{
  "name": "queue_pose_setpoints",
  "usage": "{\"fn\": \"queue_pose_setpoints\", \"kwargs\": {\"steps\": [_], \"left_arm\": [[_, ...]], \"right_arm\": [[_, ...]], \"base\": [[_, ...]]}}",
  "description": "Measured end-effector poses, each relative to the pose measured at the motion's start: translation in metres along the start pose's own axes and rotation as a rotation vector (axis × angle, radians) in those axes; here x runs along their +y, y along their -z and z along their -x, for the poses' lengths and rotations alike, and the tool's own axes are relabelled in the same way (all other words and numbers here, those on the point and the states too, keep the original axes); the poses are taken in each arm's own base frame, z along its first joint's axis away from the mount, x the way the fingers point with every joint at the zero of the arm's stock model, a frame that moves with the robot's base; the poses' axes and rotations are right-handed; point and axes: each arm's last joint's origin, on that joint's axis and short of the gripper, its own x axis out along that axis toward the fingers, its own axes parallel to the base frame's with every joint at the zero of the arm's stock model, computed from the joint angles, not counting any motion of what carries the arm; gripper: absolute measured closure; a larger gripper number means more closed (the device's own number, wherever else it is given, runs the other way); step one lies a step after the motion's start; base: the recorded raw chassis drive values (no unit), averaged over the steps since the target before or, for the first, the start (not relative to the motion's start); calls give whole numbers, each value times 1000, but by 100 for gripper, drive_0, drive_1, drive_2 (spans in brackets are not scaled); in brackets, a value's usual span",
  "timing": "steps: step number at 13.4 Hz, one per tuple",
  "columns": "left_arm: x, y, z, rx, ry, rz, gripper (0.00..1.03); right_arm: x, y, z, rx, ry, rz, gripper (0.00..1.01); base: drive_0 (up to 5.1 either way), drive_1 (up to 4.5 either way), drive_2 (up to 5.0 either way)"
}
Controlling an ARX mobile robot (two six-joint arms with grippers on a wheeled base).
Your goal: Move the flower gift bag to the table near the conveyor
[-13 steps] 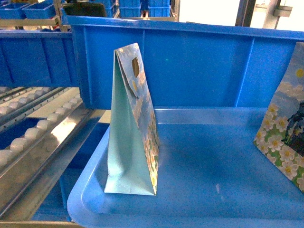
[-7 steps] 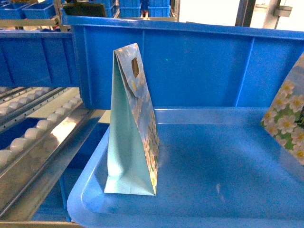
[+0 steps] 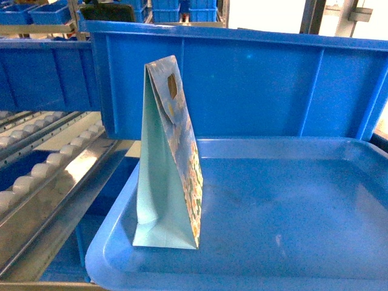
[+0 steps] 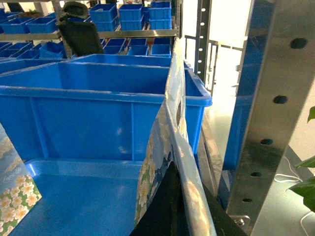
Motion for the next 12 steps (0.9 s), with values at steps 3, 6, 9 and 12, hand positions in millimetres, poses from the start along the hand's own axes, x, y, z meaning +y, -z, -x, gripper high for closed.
{"fn": "queue_pose_setpoints", "kwargs": {"steps": [3, 6, 9, 12], "left_arm": [[0, 0, 0, 0, 0, 0, 5], [0, 0, 0, 0, 0, 0, 5], [0, 0, 0, 0, 0, 0, 5], [0, 0, 0, 0, 0, 0, 5]], "right_arm": [[-5, 0, 7, -6, 8, -1, 99], [-8, 2, 12, -6, 13, -2, 99], [-12, 2, 21, -27, 22, 0, 99], [-15, 2, 22, -31, 50, 1, 99]], "base": [[0, 0, 0], [0, 0, 0], [0, 0, 0], [0, 0, 0]]}}
